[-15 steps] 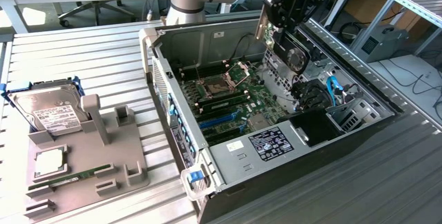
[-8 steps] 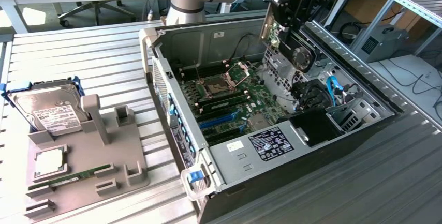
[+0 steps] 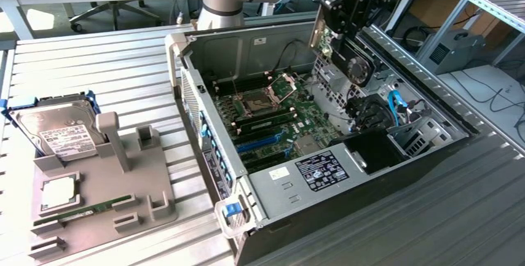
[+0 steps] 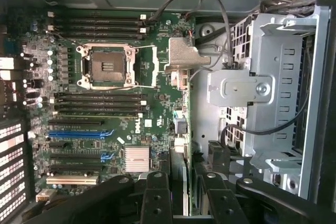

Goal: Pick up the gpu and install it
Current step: 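Pick up the gpu and move the gpu toward the slot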

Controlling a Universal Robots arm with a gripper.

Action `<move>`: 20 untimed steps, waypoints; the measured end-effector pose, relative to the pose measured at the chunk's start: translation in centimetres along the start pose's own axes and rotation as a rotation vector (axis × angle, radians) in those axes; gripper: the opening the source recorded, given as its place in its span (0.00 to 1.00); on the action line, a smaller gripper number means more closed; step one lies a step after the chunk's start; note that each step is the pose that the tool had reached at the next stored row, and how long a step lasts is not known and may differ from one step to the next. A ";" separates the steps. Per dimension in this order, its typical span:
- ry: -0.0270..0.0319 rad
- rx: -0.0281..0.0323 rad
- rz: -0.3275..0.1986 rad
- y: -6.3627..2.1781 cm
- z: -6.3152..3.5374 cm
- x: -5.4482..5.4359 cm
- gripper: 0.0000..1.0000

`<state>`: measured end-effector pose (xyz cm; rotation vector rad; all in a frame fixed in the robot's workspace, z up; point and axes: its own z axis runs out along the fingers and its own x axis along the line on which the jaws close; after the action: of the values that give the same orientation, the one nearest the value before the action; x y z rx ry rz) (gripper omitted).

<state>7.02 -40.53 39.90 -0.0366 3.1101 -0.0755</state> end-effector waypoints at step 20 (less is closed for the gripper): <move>0.0003 0.0040 -0.002 0.21 1.87 1.8 0.27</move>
<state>5.24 -40.45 37.96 -0.0390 3.1102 -0.0817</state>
